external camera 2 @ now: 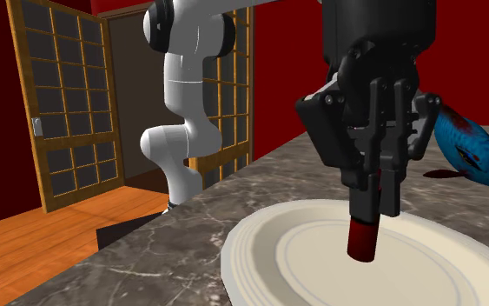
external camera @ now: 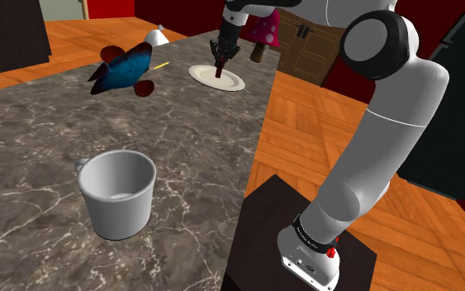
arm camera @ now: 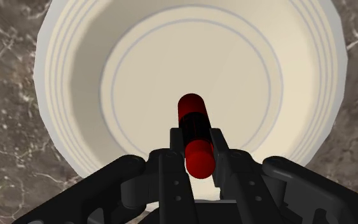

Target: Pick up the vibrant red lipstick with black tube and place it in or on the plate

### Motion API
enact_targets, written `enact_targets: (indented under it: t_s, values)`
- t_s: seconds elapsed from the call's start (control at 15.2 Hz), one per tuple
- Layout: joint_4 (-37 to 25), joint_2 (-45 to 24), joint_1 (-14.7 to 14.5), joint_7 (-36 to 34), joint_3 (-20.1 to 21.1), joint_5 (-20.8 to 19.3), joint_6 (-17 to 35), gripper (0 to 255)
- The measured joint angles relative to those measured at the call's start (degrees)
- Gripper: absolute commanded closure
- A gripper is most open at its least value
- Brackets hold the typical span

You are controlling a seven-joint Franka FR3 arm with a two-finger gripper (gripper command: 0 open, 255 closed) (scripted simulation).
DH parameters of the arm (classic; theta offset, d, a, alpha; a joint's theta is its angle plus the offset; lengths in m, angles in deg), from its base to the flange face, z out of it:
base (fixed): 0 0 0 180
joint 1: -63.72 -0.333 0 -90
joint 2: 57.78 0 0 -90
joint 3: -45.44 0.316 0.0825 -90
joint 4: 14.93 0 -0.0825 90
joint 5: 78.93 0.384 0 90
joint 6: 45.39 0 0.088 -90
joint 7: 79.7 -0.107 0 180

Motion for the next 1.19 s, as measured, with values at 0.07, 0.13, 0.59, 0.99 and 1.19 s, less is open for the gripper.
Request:
enact_targets:
  t_s: [0.07, 0.13, 0.59, 0.99, 1.19]
  values:
    - [0.0, 0.0, 0.0, 0.0, 0.0, 0.0, 0.0, 0]
    - [0.0, 0.0, 0.0, 0.0, 0.0, 0.0, 0.0, 0]
    - [-2.4, -0.1, -0.1, -0.2, 0.1, 0.0, -2.3, 0]
    - [-6.6, 0.4, 0.0, 0.0, 0.0, 0.0, -7.0, 0]
    - [-6.6, 0.5, 0.0, 0.0, 0.0, 0.0, -7.1, 0]
